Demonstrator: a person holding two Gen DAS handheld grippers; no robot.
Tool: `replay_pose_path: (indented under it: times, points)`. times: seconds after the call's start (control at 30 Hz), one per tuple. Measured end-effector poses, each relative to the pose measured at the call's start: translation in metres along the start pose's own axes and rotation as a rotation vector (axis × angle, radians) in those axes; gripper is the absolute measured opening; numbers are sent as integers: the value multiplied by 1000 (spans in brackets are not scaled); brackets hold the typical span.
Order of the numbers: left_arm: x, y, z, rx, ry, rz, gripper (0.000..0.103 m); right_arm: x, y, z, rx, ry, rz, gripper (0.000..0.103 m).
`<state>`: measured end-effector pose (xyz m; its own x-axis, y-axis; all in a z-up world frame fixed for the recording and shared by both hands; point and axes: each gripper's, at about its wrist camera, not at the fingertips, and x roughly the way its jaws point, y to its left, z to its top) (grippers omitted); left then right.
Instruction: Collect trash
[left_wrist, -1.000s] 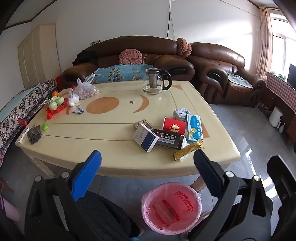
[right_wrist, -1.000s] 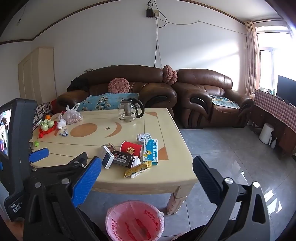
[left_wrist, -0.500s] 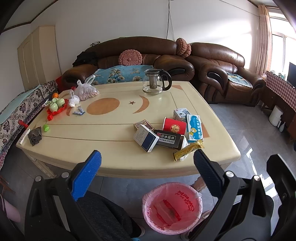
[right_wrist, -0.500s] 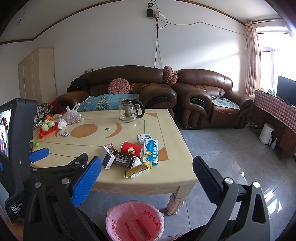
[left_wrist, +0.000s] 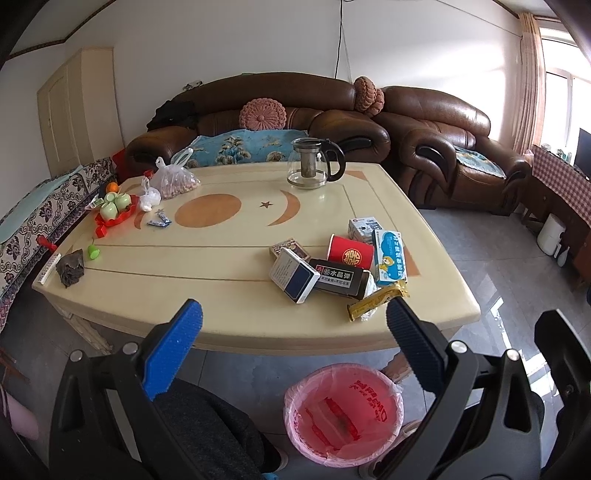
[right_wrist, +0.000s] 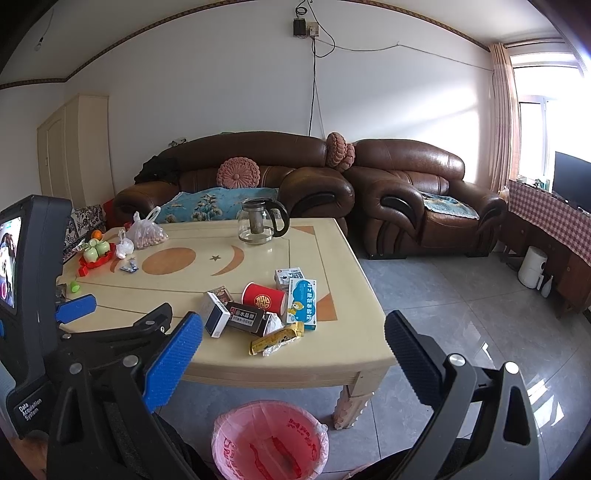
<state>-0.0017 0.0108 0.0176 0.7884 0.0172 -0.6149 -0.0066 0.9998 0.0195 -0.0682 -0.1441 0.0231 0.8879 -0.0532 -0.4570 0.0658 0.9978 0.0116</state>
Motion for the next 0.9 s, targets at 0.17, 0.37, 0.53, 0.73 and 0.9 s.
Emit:
replay_pose_path:
  times: [0.17,0.37,0.53,0.73,0.9]
  points:
    - [1,0,0,0,2,0,98,-4,0,3,0,-2,-1,97]
    - [0,-3,-2,2,-1,1,98,-4,-1,3,1,-2,-1,97]
    - [0,-3,-3,3,-1,1,98,-4,-1,2,0,-3,0,97]
    - [0,-2,-5,-7,5,-4,98,-4,-1,1,0,-2,1,97]
    - [2,-4,-7,-11,13,-5,98,-7,-2,7,1,-1,4,97]
